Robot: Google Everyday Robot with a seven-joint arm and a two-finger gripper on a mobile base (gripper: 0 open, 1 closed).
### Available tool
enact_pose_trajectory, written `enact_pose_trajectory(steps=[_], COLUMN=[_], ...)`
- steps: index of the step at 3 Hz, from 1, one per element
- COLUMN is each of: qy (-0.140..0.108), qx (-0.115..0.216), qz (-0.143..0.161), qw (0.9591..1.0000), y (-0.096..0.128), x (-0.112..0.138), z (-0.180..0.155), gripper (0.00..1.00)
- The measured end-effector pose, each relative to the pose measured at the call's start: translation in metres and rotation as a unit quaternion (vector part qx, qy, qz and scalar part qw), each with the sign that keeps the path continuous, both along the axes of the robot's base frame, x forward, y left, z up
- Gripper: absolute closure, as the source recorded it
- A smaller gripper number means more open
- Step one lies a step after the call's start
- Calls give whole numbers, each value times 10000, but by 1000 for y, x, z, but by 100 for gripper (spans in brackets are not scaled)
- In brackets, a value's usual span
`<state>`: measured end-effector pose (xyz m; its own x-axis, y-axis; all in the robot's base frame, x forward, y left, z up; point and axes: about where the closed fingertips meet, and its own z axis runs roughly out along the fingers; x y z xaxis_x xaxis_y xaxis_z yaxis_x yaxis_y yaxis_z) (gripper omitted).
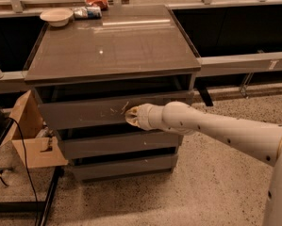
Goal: Close top drawer
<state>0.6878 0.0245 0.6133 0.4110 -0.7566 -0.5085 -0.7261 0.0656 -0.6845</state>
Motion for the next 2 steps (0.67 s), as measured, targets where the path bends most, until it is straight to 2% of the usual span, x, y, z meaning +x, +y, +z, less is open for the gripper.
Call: enact_pose_trajectory(steps=[1,2], qy=[379,1080], qx=[-56,-163], qz=[219,631], qw=[9990,9920], y=[-5,-12], x=[-11,-39], z=[8,13], gripper=[100,100])
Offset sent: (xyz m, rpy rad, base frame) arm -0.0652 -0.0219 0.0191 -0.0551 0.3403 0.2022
